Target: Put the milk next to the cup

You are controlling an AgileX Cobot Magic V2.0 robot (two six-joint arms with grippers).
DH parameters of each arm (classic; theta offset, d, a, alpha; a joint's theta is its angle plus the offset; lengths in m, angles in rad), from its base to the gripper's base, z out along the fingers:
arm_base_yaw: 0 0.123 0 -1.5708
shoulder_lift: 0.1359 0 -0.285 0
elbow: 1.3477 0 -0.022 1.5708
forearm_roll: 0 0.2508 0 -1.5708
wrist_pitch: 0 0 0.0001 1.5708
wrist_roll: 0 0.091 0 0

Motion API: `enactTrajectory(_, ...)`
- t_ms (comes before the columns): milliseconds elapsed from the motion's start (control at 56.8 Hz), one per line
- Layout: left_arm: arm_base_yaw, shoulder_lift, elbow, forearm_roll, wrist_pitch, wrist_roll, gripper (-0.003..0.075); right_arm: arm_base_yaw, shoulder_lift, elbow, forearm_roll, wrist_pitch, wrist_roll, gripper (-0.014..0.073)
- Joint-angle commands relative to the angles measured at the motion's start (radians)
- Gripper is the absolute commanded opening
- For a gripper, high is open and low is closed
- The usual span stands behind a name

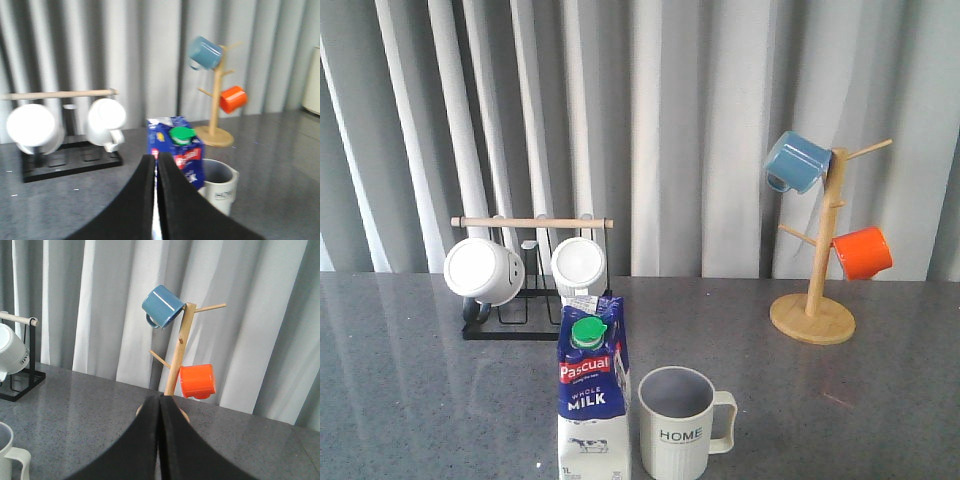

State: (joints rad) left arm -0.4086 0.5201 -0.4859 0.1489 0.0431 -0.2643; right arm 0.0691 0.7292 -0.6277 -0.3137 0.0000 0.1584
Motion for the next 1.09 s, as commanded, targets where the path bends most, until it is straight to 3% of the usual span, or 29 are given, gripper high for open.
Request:
enactTrajectory(0,0.128,-0.168,0.118,-0.008,-0.111,-0.012,-0.0006,-0.005,-0.005,-0.032,-0.011,-0.073,-0.003,-0.0008)
enactTrajectory(176,0.315,-0.407,0.277,-0.034,-0.08,-0.016,-0.0006,-0.005,-0.005,-0.032,-0.011,-0.073,-0.003,-0.0008)
enactTrajectory(317,0.388,-0.487,0.351,-0.034,-0.043,-0.016,-0.0006,-0.005,-0.005,-0.032,-0.011,-0.073,-0.003,-0.0008)
enactTrajectory(528,0.395,-0.546,0.494,-0.035,-0.096,-0.015,-0.0006,-0.005,-0.005,-0.032,-0.011,-0.072,-0.003,-0.0008)
enactTrajectory(722,0.395,-0.544,0.49,-0.032,-0.034,0.049,-0.0006,-0.005,-0.005,-0.032,-0.011,-0.072,-0.003,-0.0008)
enactTrajectory(880,0.395,-0.544,0.49,-0.033,-0.079,0.05,-0.0006,-0.005,-0.005,-0.032,-0.011,-0.072,-0.003,-0.0008)
enactTrajectory(1074,0.395,-0.544,0.49,-0.034,-0.113,0.177,-0.0006,-0.005,-0.005,-0.032,-0.011,-0.072,-0.003,-0.0008)
